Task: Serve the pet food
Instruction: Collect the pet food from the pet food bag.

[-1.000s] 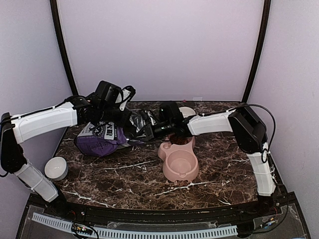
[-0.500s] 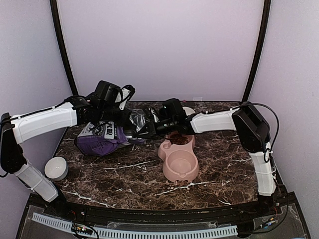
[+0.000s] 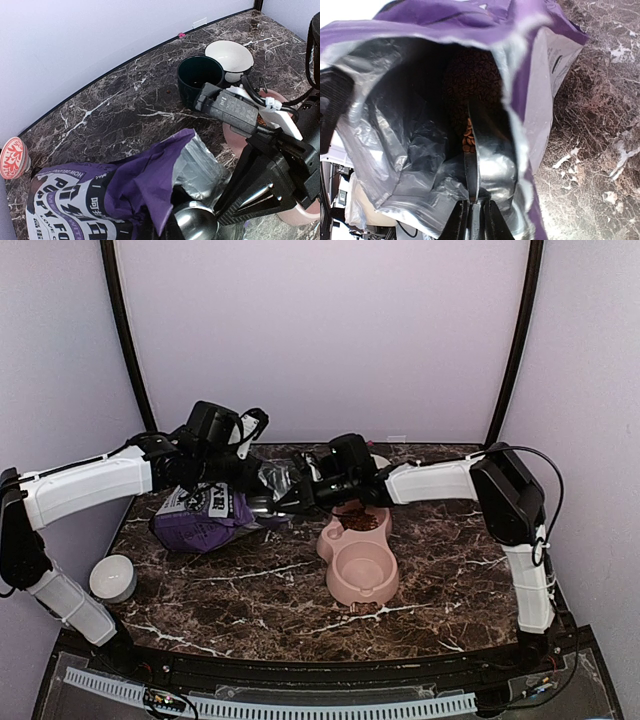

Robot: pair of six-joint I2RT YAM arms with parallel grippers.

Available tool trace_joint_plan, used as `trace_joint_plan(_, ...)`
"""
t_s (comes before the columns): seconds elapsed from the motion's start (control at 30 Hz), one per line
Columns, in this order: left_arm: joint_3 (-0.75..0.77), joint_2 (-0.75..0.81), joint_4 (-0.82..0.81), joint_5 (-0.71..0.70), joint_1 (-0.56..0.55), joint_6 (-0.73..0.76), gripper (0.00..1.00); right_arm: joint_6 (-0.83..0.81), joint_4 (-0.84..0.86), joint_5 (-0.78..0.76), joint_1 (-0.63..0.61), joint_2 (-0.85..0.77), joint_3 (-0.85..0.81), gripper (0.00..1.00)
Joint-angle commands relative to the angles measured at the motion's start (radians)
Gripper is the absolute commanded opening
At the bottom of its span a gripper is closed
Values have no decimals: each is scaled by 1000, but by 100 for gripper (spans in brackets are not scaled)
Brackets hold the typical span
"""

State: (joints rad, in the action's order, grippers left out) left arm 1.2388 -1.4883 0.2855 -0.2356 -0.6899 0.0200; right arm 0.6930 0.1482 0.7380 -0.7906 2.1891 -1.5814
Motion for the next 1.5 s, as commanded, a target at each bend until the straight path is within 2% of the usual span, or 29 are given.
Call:
trace_joint_plan(0.0,4,66,-113,9,2,18,0,21,26,-27,23,-55,-26,0)
trace_joint_plan(0.17,-7,73,-124,60,1,29,0,41,34,-39,31,-45,-57,0)
trace_joint_plan(0.6,-10,72,-126,35,1,42,0,46,38,-27,53,-76,-28,0)
trace_joint_plan(0.83,-22,84,-136,19,1,58,0,130,152,32,82,-125,55,0)
trace_joint_plan(1.07,-25,88,-142,12,1,58,0,162,193,59,98,-152,104,0)
trace_joint_plan(1.2,-27,91,-144,5,0,59,0,234,294,94,106,-157,151,0)
trace_joint_plan(1.47,-24,92,-144,-15,1,58,0,274,342,134,116,-181,194,0)
